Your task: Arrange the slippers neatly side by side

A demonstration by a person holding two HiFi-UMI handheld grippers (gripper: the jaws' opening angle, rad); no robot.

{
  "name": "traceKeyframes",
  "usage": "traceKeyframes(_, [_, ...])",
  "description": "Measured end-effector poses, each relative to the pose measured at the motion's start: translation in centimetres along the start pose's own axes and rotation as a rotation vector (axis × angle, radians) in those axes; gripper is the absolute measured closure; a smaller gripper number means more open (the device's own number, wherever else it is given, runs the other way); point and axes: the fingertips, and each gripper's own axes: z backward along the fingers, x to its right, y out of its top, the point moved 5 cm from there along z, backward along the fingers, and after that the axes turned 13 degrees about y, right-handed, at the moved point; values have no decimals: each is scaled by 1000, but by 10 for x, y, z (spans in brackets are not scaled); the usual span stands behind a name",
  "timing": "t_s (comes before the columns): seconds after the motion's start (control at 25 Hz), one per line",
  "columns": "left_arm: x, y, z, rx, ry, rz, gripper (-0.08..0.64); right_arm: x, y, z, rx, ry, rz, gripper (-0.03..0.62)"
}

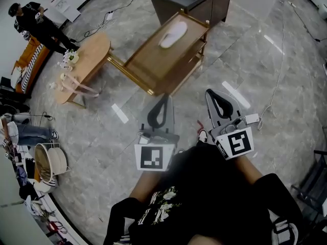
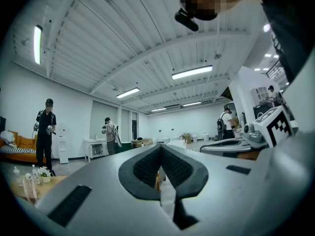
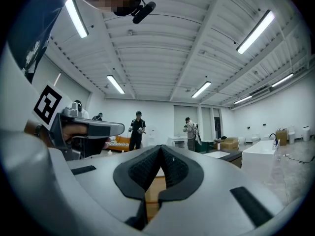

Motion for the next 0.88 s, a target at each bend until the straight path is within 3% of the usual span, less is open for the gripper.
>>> traceKeyframes(0.36, [34, -9, -41, -26, 2, -16, 560, 56, -13, 12, 1, -17, -21, 595])
traceKeyframes(0.88, [48, -13, -71, -42, 17, -25, 560, 90, -16, 8, 11, -12, -16, 595])
